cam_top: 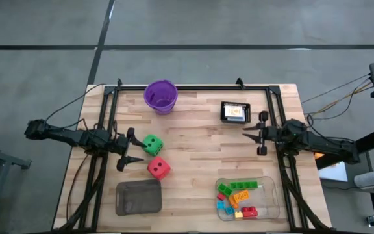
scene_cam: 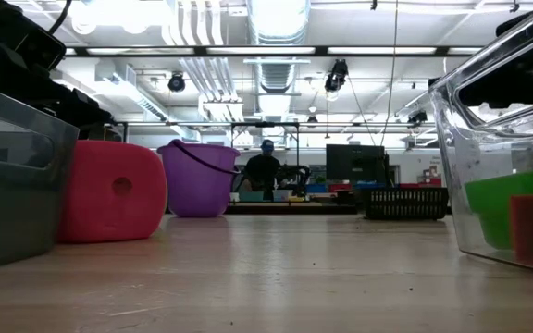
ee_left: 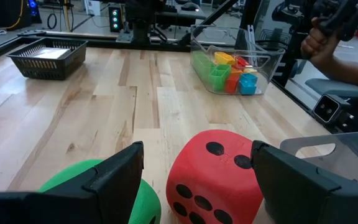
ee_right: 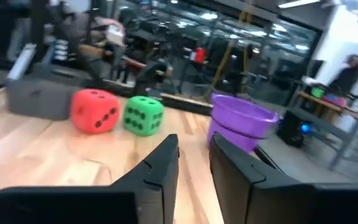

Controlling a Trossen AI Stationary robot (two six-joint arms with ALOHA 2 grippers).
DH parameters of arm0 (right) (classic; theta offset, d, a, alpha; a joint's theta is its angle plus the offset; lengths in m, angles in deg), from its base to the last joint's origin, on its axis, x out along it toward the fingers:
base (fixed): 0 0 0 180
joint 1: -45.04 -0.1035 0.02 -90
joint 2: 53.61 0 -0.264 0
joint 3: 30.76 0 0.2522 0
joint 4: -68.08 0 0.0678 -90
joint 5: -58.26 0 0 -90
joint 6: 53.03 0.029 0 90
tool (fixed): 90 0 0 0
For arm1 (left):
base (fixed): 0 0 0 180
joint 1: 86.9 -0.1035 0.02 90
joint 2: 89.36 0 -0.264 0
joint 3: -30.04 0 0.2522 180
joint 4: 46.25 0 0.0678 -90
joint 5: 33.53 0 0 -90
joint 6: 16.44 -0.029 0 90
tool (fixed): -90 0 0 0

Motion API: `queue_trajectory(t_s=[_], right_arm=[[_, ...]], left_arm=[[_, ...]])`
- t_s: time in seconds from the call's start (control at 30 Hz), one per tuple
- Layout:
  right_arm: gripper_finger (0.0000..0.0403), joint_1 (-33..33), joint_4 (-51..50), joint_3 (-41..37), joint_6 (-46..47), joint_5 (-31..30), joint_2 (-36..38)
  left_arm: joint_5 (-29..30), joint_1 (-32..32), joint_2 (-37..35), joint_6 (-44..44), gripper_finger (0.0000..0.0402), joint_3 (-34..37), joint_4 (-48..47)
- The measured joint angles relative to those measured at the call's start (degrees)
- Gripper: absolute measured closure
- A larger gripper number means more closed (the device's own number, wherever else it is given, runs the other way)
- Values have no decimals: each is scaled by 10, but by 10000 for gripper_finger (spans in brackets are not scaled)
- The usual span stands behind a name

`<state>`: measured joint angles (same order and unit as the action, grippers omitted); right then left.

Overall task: Pick & Place Toys
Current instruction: Put the green dice into the black bin

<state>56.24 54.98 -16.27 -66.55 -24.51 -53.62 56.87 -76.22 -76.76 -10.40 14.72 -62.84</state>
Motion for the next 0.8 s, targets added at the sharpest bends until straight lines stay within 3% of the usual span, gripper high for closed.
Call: queue_trajectory(t_s=[0.13,0.8], right_arm=[[298,-3,-7,1,-2,-31,-4],[225,-3,-7,1,7,-32,-3]], left_arm=[[0,0,0,0,101,0,0],[0,0,0,0,101,0,0]])
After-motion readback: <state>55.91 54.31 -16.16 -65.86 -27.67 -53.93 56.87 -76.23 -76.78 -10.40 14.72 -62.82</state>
